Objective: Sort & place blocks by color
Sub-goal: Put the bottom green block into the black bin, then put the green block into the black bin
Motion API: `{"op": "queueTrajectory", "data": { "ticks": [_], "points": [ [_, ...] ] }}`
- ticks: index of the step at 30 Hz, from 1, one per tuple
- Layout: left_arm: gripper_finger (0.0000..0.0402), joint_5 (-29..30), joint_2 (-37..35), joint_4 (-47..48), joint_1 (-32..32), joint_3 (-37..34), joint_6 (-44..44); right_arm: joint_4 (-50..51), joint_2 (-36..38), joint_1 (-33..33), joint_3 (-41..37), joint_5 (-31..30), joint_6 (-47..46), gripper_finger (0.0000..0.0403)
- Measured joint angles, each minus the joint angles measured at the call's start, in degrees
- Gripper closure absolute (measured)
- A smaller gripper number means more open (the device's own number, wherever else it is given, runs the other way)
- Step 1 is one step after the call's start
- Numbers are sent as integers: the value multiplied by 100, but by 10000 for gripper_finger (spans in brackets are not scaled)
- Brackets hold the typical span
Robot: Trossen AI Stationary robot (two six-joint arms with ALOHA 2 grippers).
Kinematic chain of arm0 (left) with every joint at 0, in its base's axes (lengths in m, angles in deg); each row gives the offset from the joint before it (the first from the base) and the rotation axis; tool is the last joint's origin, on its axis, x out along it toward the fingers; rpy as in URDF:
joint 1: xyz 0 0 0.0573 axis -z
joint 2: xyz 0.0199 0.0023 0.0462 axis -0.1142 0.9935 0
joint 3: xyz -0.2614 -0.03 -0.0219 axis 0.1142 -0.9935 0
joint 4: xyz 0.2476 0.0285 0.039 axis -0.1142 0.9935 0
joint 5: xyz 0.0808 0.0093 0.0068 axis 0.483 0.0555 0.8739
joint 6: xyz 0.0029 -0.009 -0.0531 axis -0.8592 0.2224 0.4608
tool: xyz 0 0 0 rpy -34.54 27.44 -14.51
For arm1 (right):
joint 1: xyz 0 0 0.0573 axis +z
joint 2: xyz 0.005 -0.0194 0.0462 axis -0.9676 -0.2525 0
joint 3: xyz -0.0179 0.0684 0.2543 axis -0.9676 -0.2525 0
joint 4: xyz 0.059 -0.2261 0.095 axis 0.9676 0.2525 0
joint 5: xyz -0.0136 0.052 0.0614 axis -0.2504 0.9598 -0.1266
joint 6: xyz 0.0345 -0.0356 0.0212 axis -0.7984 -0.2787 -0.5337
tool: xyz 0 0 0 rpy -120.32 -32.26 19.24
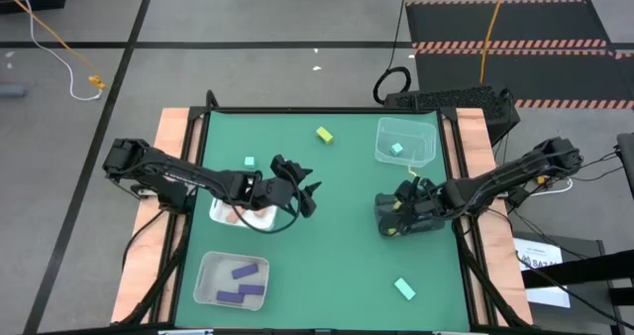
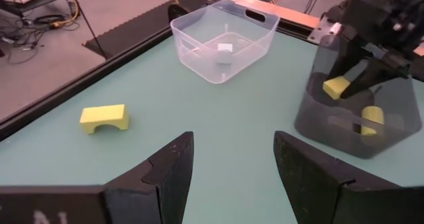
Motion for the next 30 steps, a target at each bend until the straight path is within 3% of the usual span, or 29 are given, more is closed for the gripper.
{"op": "queueTrajectory", "data": {
  "ticks": [7,17,22,26,30],
  "points": [
    [192,-119,0,0,-123,0,0,-13,1,-12,-153,-7,47,272],
    [192,-151,0,0,-118,0,-2,-8,13,-12,-143,16,453,181],
    [192,-151,0,0,-118,-2,-2,-46,187,-110,193,-2,781,154],
    [192,-151,0,-2,-118,-4,-2,-849,333,-400,447,-454,1529,150],
    [192,-151,0,-2,-118,-4,1,-2394,278,-936,454,-273,2720,150]
  ]
}}
